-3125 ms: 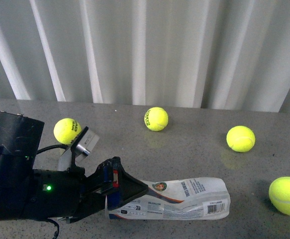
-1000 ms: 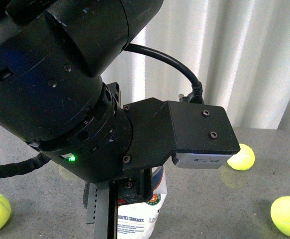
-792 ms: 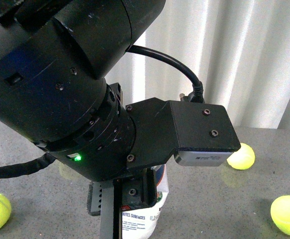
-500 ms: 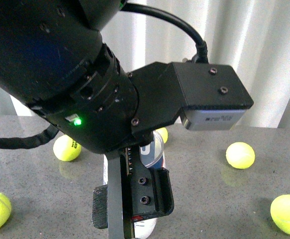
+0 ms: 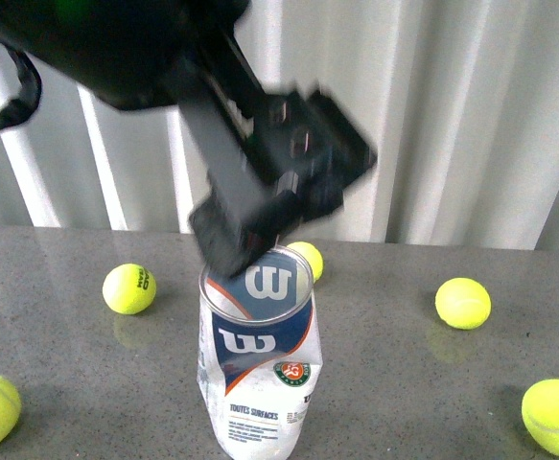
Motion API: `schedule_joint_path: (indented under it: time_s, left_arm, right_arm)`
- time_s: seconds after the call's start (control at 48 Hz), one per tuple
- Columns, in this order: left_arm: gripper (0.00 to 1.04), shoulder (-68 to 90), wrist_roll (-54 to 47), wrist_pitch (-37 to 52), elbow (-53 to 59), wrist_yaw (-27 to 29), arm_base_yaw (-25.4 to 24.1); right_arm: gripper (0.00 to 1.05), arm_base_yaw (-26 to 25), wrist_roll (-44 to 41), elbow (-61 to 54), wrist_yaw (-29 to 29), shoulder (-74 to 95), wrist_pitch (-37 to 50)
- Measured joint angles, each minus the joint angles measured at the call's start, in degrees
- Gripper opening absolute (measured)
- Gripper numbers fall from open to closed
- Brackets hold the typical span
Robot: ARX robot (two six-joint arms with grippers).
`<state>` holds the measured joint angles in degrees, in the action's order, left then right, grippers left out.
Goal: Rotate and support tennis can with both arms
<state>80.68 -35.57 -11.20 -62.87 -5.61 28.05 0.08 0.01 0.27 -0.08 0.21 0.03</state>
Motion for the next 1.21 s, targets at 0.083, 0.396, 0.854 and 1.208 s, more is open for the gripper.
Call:
schedule_joint_path:
  time_s: [0.083, 0.396, 0.854, 1.208]
  left_arm:
    - [0.98, -2.6, 10.5, 9.4, 4.1, 4.0, -1.4]
    - [0.75, -6.5, 31.0, 37.2, 18.9, 26.5, -2.2]
    - [0.04, -23.8, 35.3, 49.2, 44.7, 18.7, -14.0]
    - [0.04, -34.2, 35.5, 48.1, 53.6, 13.4, -19.9]
  right_arm:
    - [0.98, 0.0, 0.0, 0.0, 0.0, 0.0, 0.0]
    - [0.98, 0.0, 0.0, 0.0, 0.0, 0.0, 0.0]
    - [0.98, 0.0, 0.0, 0.0, 0.0, 0.0, 0.0]
    - [0.98, 0.0, 0.0, 0.0, 0.0, 0.0, 0.0]
